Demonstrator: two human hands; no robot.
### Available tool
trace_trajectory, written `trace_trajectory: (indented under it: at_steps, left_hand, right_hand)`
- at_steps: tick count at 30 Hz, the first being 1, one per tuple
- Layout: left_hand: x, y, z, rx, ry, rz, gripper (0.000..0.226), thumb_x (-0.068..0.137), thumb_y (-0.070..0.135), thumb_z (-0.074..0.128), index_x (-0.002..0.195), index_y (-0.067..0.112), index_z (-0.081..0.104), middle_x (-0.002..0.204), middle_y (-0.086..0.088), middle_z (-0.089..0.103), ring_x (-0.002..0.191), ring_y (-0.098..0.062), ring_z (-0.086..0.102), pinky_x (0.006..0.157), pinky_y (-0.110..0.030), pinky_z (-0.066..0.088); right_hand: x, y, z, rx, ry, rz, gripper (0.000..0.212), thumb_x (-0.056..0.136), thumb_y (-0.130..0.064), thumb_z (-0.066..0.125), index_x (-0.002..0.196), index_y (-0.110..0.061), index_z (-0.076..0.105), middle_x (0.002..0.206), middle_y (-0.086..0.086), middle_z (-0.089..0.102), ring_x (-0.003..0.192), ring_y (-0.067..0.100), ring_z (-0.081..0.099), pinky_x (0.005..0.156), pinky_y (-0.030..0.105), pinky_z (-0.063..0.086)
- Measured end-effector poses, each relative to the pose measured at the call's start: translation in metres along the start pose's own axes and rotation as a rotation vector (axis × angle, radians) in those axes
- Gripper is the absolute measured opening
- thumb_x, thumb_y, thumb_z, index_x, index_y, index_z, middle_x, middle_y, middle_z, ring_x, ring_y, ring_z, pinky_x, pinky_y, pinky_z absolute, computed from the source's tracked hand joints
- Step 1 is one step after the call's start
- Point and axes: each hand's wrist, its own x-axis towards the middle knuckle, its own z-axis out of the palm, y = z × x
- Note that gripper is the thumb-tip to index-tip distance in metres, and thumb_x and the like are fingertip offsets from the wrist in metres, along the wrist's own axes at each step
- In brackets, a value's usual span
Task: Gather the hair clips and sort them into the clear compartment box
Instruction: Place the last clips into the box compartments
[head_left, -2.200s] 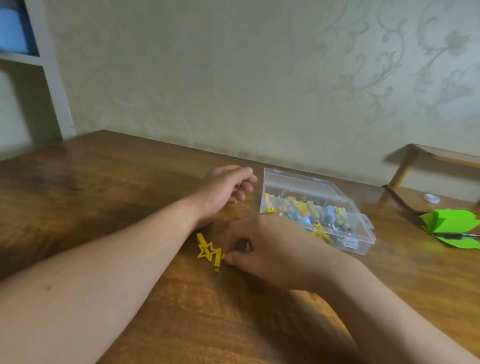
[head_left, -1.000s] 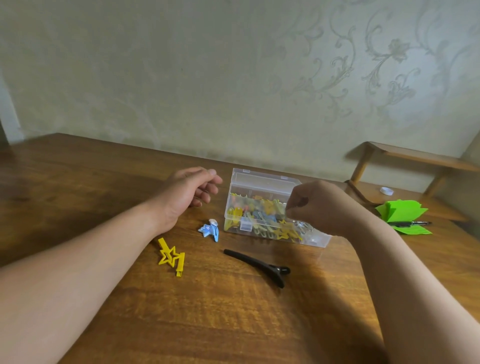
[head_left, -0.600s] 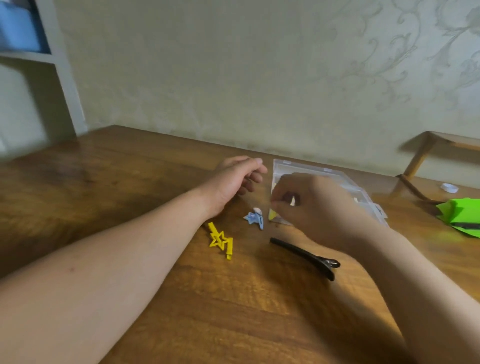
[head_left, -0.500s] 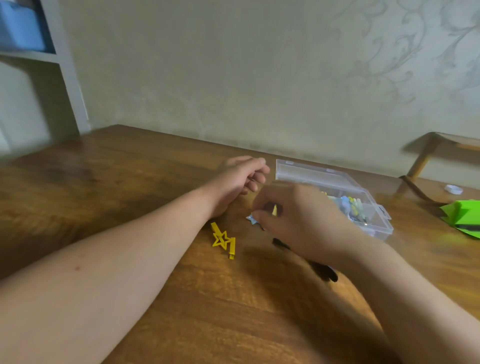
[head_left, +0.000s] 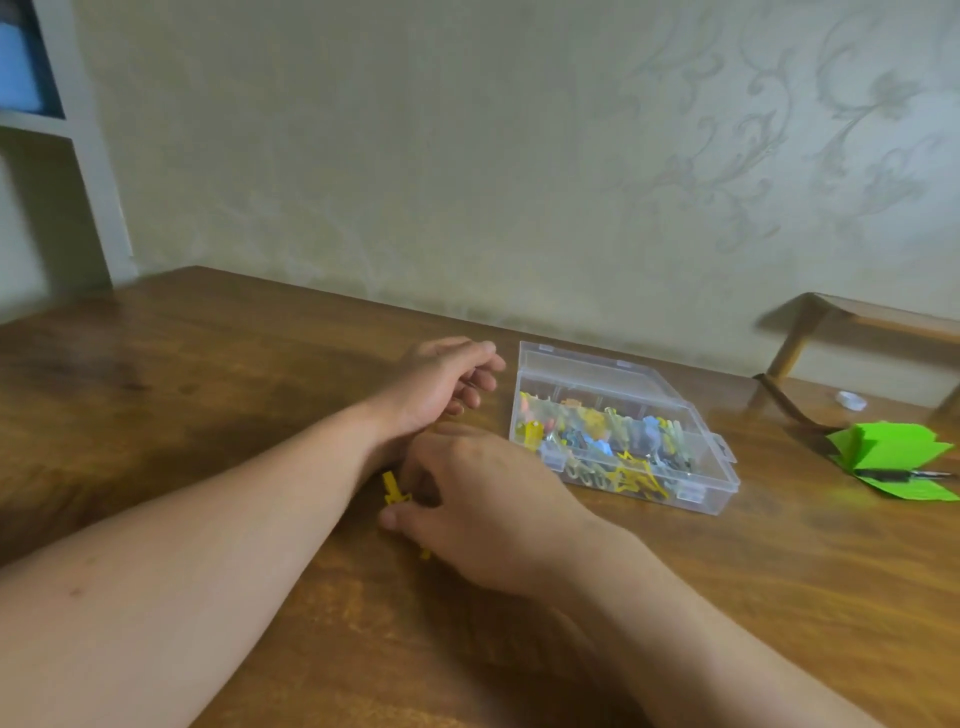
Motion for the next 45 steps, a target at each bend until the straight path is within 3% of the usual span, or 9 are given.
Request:
trace_trajectory:
  at_steps: [9,14,18,22,27,32,38,43,45]
  left_hand:
    - [-0.003,-0.003,0.002,-0.155,0.057,-0.048,0.031,0.108,0.031,0.057,0.099,0.011,0.079,0.086,-0.004,0.072,0.065,-0.014,0.058,0.056,-0.022,0.045]
    - [-0.007,-0.001,0.002,-0.157,0.041,-0.030,0.033,0.105,0.038,0.060,0.103,0.012,0.080,0.088,-0.009,0.070,0.082,-0.022,0.063,0.077,-0.037,0.050]
    - [-0.007,-0.002,0.001,-0.138,0.032,-0.021,0.029,0.106,0.037,0.059,0.099,0.017,0.080,0.088,-0.007,0.074,0.080,-0.021,0.062,0.070,-0.034,0.045]
    - [-0.008,-0.002,0.003,-0.084,0.044,-0.014,0.032,0.108,0.034,0.055,0.107,0.013,0.080,0.089,-0.001,0.076,0.079,-0.017,0.063,0.071,-0.034,0.046]
    - [-0.010,-0.002,0.001,-0.061,0.022,-0.005,0.034,0.110,0.033,0.052,0.112,0.012,0.078,0.094,-0.003,0.072,0.083,-0.018,0.062,0.073,-0.033,0.047]
    - [-0.010,-0.003,0.000,-0.055,0.014,0.002,0.034,0.110,0.033,0.051,0.113,0.011,0.078,0.094,-0.004,0.072,0.084,-0.019,0.062,0.074,-0.033,0.047]
    - [-0.009,-0.004,-0.001,-0.056,0.004,0.005,0.035,0.110,0.033,0.051,0.114,0.010,0.077,0.096,-0.005,0.072,0.084,-0.019,0.062,0.073,-0.033,0.047]
    - [-0.009,-0.004,0.000,-0.056,0.008,0.011,0.034,0.111,0.032,0.051,0.114,0.010,0.077,0.094,-0.005,0.072,0.081,-0.017,0.062,0.071,-0.032,0.046]
    - [-0.009,-0.005,0.000,-0.050,0.012,0.013,0.034,0.110,0.032,0.051,0.114,0.010,0.077,0.093,-0.005,0.072,0.080,-0.017,0.062,0.071,-0.032,0.046]
  right_hand:
    - [-0.001,0.017,-0.002,0.286,0.062,0.059,0.022,0.095,-0.025,0.075,0.109,-0.030,0.059,0.095,-0.010,0.063,0.086,0.014,0.061,0.076,0.035,0.054]
    - [-0.005,0.037,-0.026,0.405,0.186,0.055,0.005,0.097,-0.026,0.076,0.100,-0.026,0.072,0.083,-0.008,0.069,0.072,0.009,0.059,0.066,0.025,0.047]
    - [-0.016,0.076,-0.068,0.593,0.382,0.225,0.008,0.096,-0.031,0.078,0.098,-0.023,0.080,0.079,0.004,0.075,0.063,0.020,0.061,0.058,0.023,0.045]
    - [-0.035,0.122,-0.097,0.613,0.503,0.382,0.006,0.098,-0.017,0.075,0.101,-0.016,0.080,0.072,0.004,0.076,0.060,0.013,0.065,0.056,0.025,0.050]
    - [-0.048,0.144,-0.101,0.652,0.472,0.501,0.030,0.101,-0.004,0.052,0.101,-0.011,0.081,0.089,0.010,0.080,0.075,0.016,0.074,0.062,0.028,0.059]
    - [-0.049,0.149,-0.095,0.415,0.328,0.565,0.021,0.095,-0.011,0.070,0.111,-0.024,0.073,0.081,0.002,0.080,0.066,0.012,0.069,0.069,0.038,0.062]
    - [-0.044,0.143,-0.090,0.351,0.238,0.627,0.003,0.094,-0.014,0.076,0.093,-0.016,0.077,0.077,0.002,0.080,0.072,0.019,0.075,0.076,0.040,0.065]
    - [-0.042,0.139,-0.087,0.411,0.191,0.685,0.002,0.092,-0.011,0.079,0.093,-0.010,0.079,0.079,0.007,0.080,0.054,0.003,0.068,0.048,0.019,0.053]
    - [-0.041,0.139,-0.084,0.396,0.173,0.696,0.004,0.090,-0.014,0.082,0.090,-0.011,0.079,0.078,0.005,0.081,0.055,0.004,0.069,0.047,0.018,0.049]
